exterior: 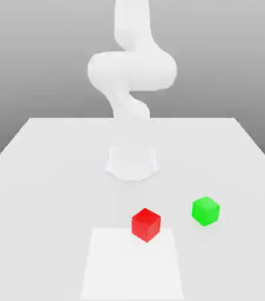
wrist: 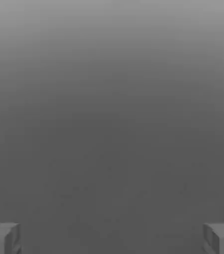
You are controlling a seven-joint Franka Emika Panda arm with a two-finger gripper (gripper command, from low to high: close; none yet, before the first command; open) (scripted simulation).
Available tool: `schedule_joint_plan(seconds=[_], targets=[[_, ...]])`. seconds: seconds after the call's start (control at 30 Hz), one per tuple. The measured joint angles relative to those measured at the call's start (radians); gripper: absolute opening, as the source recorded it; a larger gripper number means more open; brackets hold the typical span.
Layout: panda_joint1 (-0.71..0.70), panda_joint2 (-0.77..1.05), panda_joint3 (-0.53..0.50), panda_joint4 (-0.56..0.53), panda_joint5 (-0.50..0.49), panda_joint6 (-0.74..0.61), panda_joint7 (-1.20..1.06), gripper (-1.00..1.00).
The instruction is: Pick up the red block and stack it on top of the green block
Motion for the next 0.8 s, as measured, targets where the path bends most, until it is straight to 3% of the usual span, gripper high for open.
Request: schedule_joint_plan(seconds=[0.43, 0.57, 0.7, 0.8], targets=[[0.165, 0.368, -0.12, -0.436, -0.041, 0.311, -0.441, 0.0], [0.211, 0.556, -0.138, -0.57, -0.053, 0.458, -0.598, 0.0], [0.25, 0.734, -0.143, -0.584, 0.025, 0.6, -0.7, 0.0], [0.218, 0.828, -0.083, -0.573, 0.116, 0.679, -0.767, 0.0]])
